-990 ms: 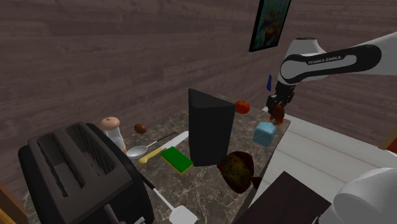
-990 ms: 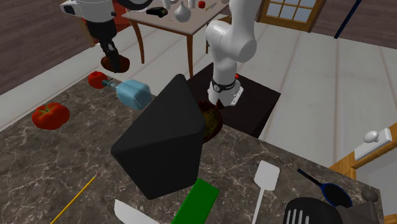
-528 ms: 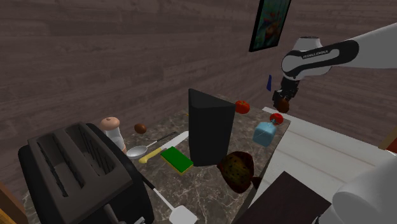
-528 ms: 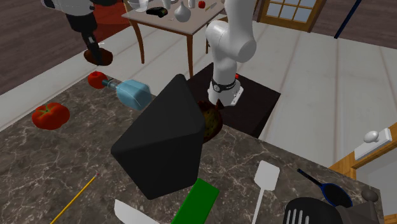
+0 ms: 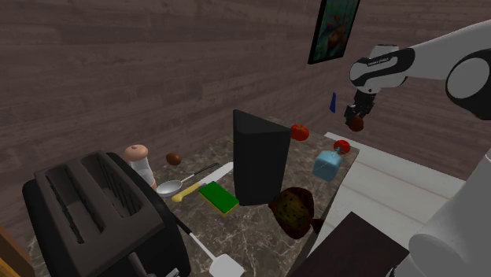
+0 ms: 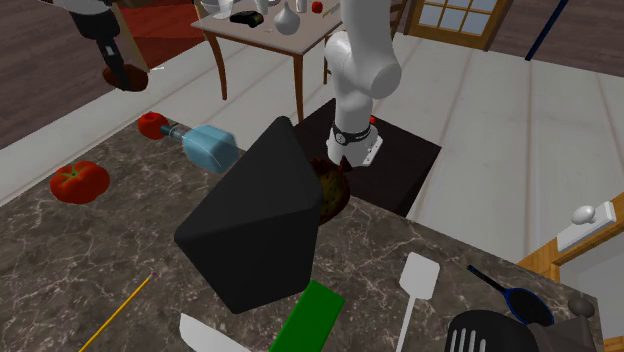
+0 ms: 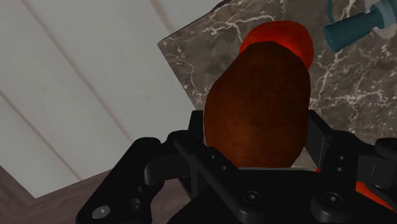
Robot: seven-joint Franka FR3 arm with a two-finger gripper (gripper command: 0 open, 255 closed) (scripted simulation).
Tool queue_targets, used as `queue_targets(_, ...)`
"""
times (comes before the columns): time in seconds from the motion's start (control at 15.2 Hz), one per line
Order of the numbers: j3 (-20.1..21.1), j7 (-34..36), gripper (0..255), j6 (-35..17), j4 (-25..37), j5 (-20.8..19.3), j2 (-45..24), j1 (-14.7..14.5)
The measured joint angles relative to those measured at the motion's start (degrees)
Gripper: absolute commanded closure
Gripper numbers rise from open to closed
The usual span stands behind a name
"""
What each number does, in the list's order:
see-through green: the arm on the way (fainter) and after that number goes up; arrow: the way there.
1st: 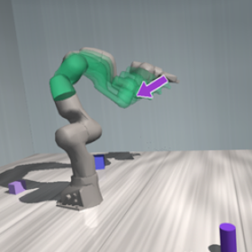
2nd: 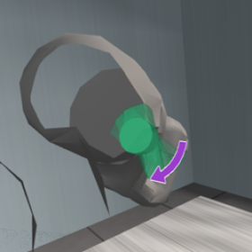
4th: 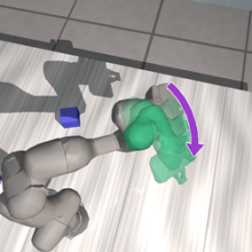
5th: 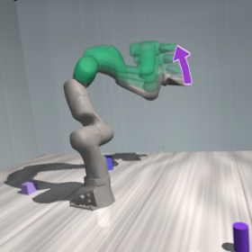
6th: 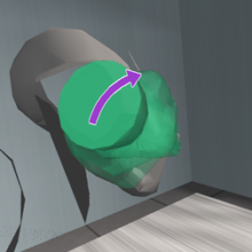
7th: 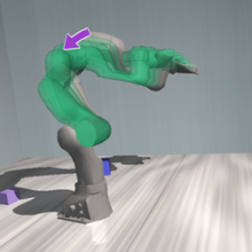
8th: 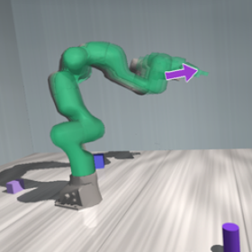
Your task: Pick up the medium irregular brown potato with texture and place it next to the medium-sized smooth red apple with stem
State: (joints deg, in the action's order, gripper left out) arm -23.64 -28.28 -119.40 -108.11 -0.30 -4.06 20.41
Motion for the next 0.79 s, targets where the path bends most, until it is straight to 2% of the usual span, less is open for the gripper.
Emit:
queue_targets(0.13, -0.8, -2.94, 255, 0.85, 4.69, 2.29, -4.15, 1.51)
queue_targets(0.2, -0.89, -3.53, 255, 0.4, 4.89, 2.71, -4.88, 1.81)
queue_targets(0.79, -0.67, -4.52, 255, -5.7, 1.14, 4.13, -7.46, 2.21)
